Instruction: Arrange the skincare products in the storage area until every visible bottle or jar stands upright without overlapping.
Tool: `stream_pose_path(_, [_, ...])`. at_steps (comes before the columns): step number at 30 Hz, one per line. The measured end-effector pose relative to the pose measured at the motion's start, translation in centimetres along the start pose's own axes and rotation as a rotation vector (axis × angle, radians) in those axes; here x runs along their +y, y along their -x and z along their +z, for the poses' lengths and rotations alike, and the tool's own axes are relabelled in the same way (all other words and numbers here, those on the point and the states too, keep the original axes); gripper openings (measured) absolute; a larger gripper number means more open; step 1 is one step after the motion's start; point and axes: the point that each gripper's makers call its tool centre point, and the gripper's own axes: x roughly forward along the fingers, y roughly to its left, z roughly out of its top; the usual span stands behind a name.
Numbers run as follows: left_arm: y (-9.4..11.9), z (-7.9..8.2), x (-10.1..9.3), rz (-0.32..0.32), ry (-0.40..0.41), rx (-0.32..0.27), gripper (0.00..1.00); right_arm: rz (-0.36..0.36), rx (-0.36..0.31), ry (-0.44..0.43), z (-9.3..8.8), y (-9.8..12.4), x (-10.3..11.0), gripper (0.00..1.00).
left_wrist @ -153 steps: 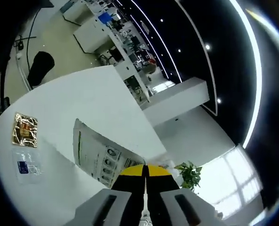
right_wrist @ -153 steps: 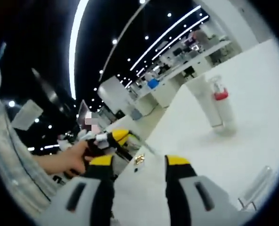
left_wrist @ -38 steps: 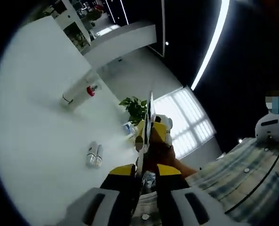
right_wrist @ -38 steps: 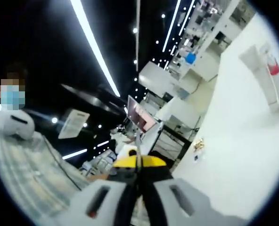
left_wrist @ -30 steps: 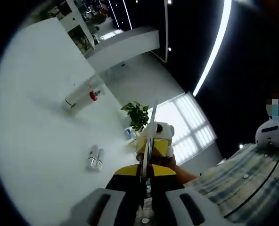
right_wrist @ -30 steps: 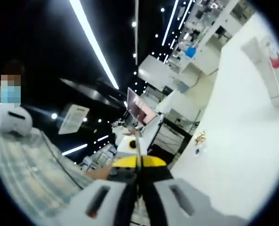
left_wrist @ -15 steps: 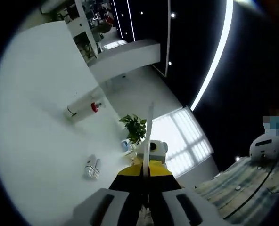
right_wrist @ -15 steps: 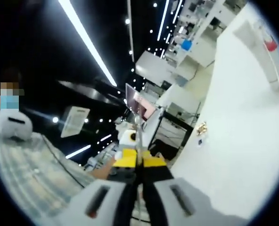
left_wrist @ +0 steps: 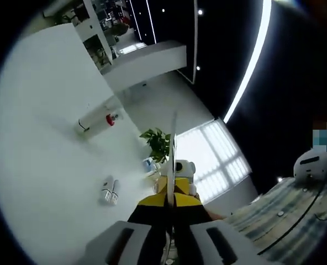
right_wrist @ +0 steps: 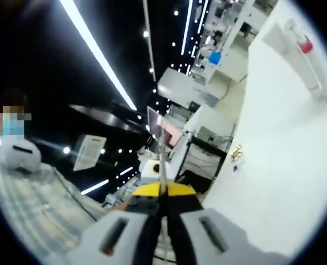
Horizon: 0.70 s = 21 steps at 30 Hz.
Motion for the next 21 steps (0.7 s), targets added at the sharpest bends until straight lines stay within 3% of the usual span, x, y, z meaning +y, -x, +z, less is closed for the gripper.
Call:
stream_pose_path(8, [-0.2, 1.5, 0.8, 0.0, 0.026, -0.022, 0.02, -0.079, -0.066, 0.093, 1.1, 1.7, -0.6, 0.28])
stream_pose_path(10, [-0.2, 2.1, 1.0, -0.004, 0.031, -0.022, 0.02, -0.142, -0.098, 0.17, 1.8, 2.6, -1.0, 0.42])
stream_pose_path(16, [-1.2, 3.8, 2.6, 0.029, 0.05, -0.003, 0.02, -0.275, -0.134, 0.261, 2.4, 4.8, -1.8, 0.69])
stream_pose_path(21, [-2.4, 5.2, 3.9, 0.053, 0.068, 0.015, 0.02, -0.429, -0.17, 0.355, 3.7, 7.5, -2.8, 0.8])
